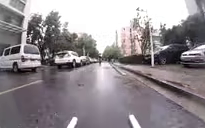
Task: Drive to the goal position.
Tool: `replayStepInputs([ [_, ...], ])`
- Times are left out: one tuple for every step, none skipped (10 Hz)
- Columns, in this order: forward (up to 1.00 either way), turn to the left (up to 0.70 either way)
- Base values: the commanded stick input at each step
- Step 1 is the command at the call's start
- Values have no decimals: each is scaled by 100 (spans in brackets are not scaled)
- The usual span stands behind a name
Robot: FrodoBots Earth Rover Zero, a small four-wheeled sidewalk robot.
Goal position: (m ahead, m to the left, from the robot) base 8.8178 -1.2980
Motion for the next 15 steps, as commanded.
replayStepInputs([
  [70,0],
  [70,0],
  [70,0],
  [70,0],
  [70,0],
  [70,0],
  [70,0],
  [70,-4],
  [70,-12],
  [70,-14],
  [70,-14],
  [70,-14],
  [70,-14],
  [70,-14],
  [70,-6],
])
